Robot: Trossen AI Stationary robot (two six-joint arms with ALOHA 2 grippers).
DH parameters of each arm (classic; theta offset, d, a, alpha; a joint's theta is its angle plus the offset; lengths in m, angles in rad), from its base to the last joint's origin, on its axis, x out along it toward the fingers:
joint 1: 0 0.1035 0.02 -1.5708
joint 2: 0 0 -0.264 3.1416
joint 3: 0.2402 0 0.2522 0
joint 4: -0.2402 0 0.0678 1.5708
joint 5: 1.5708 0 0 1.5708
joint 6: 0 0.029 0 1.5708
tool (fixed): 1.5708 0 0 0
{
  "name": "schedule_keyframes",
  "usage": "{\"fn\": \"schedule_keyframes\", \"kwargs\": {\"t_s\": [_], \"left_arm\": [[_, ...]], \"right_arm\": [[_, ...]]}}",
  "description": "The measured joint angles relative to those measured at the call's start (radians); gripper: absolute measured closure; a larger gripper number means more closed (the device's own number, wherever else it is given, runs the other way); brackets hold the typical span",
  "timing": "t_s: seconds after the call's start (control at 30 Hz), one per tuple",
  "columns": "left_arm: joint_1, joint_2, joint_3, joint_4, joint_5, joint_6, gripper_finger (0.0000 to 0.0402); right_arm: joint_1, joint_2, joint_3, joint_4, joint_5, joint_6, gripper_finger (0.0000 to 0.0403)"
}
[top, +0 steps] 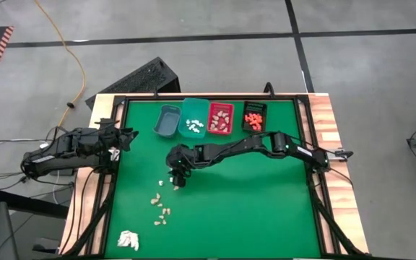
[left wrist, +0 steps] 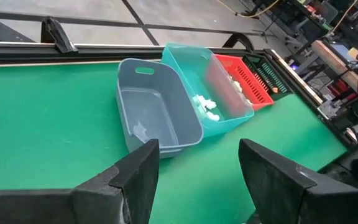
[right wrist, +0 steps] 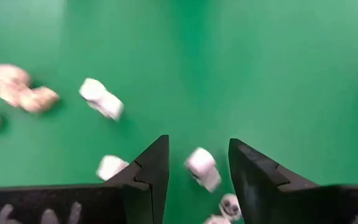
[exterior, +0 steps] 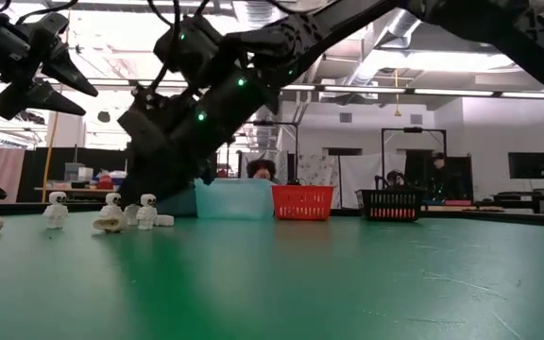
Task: Sort Halloween decoration
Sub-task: Put the white skeleton toy into the light blue bin
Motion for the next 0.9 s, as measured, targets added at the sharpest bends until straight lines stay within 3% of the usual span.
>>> {"fn": "schedule_keyframes", "kwargs": {"t_s": [0.27,0.67,0.9], "left_arm": [[0.0,0.0,0.0,-0.001,0.0,-0.001,0.0191],[0.0,0.0,0.0,0.0,0.0,-0.002,0.0191],[0.0,0.0,0.0,0.0,-0.001,-0.002,0.0191]], "right_arm": [[-0.004,0.039,0.003,0.004,0.008,0.04,0.0263],[-0.009,0.022,0.004,-0.02,0.02,0.044,0.039],[-0.054,-0.066,0.006,-0.02,0.018,0.043,0.0377]]}}
